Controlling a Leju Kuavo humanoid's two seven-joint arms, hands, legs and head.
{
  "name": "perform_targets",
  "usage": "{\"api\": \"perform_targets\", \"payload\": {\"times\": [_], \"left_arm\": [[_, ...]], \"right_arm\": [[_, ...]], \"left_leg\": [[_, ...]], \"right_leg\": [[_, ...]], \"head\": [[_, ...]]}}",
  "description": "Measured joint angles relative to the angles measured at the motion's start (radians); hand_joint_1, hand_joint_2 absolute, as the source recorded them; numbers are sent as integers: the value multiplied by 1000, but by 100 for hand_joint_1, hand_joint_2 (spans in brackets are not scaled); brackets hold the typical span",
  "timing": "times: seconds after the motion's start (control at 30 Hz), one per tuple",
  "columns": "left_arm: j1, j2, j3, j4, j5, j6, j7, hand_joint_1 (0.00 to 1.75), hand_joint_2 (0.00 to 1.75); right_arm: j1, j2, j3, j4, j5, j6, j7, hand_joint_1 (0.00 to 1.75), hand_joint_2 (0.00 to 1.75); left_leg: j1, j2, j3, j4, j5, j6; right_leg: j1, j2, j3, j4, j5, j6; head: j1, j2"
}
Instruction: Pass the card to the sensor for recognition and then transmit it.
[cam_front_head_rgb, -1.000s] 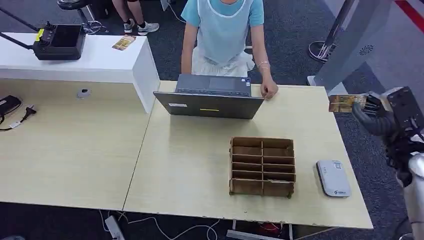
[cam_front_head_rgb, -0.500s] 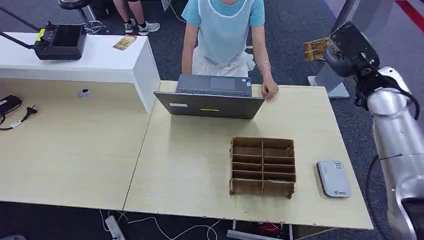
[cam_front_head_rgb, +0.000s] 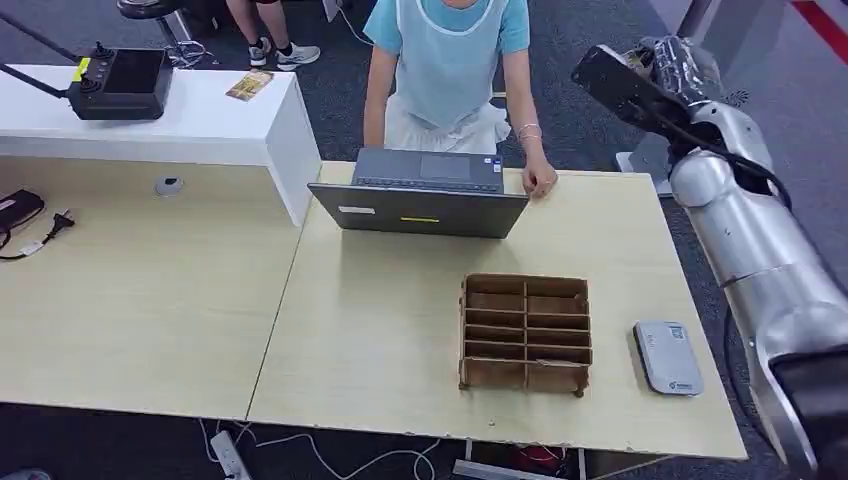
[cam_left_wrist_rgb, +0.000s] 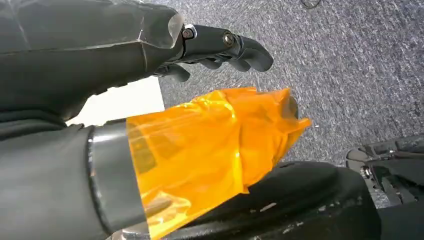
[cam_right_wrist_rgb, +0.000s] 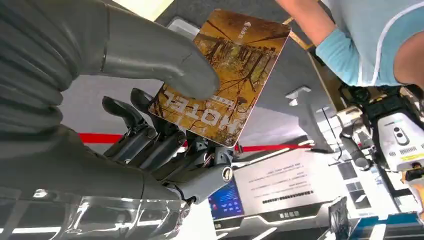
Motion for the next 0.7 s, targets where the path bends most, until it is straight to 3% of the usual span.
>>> {"api": "perform_targets", "payload": {"times": [0.33, 0.7], "left_arm": [[-5, -5, -23, 0, -17, -15, 8, 0, 0], [-13, -9, -41, 0, -18, -19, 10, 0, 0]], "right_arm": [[-48, 51, 73, 107, 245, -54, 10, 175, 175], [-75, 113, 136, 259, 419, -55, -6, 175, 175]], "left_leg": [[0, 0, 0, 0, 0, 0], [0, 0, 0, 0, 0, 0]], "right_leg": [[0, 0, 0, 0, 0, 0], [0, 0, 0, 0, 0, 0]], "head": [[0, 0], [0, 0]]}}
